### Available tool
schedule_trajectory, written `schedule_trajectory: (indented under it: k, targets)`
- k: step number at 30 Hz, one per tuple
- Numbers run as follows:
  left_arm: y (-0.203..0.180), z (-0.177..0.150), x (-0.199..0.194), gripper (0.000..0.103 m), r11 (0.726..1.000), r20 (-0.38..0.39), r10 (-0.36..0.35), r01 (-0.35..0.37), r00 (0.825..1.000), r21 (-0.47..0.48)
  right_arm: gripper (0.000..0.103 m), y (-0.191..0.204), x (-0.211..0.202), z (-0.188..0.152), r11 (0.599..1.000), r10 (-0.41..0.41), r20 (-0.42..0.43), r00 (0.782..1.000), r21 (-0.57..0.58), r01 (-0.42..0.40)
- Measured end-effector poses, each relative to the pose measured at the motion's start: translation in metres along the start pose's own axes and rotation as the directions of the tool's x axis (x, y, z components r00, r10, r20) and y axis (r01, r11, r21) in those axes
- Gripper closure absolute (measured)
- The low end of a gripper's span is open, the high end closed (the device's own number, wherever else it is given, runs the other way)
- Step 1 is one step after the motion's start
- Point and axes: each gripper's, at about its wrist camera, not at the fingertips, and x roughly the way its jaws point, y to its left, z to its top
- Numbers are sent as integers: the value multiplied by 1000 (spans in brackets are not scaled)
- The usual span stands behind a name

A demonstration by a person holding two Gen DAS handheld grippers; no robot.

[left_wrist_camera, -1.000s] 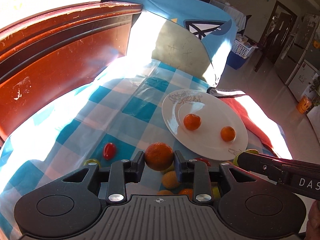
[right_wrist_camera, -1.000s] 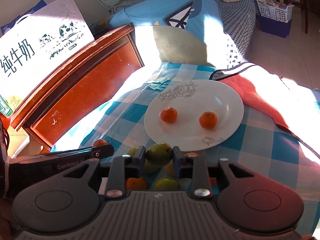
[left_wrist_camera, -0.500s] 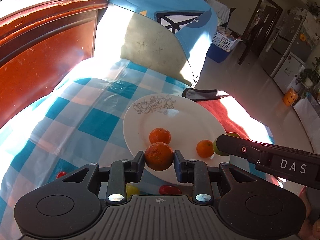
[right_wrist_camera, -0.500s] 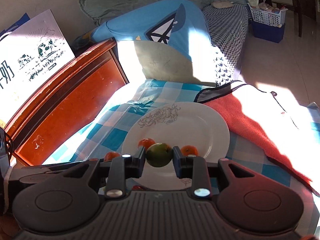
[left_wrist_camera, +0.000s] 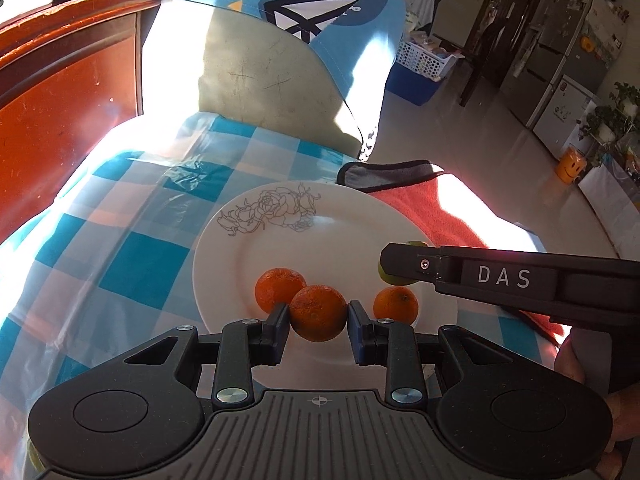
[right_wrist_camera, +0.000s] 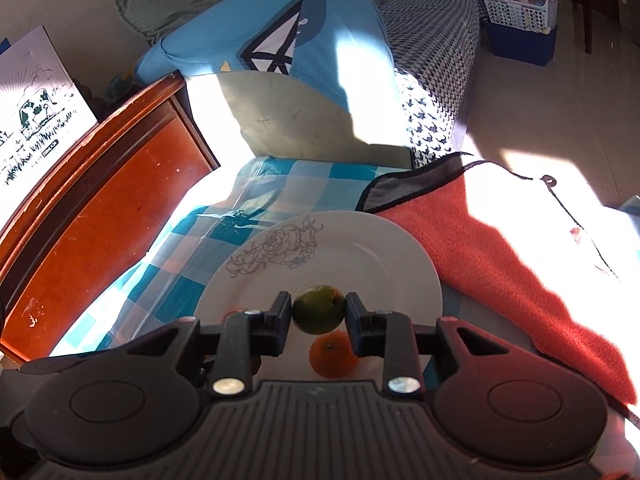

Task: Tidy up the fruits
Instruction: 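Place the orange on the plate with the left gripper while the right releases the green fruit there, then withdraw both open grippers from the plate toward the remaining fruit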

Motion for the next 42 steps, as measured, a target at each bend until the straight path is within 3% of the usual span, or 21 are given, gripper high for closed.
schedule_trajectory:
  k: [12, 16, 20, 22, 30, 42]
  targets:
    - [-5, 0, 8, 70, 1000, -10, -9, 9, 1000, 19, 69, -12, 18, 2, 997, 8, -26, 1000, 72, -6]
    - [-4, 3, -1, 50, 1000, 6, -10, 10, 1000, 9, 63, -9, 13, 3, 998, 18, -22, 1000, 68, -17]
    - [0, 8, -19, 38, 1000, 42, -8, 8, 999, 0, 62, -5, 8, 3, 998, 28, -19, 999, 53, -27]
    - [2, 9, -26, 28, 1000, 42, 14, -14, 999, -3, 61, -4, 4, 2, 999, 31, -17, 999, 45, -31]
    - [20, 6, -61, 22, 997, 74, 76, -77, 994, 6, 59, -2, -21, -2, 999, 15, 4, 1000, 28, -15]
    - [65, -16, -91, 22, 985, 44, 154, -150, 987, -85, 57, 0, -48, -23, 1000, 2, -23, 1000, 26, -2]
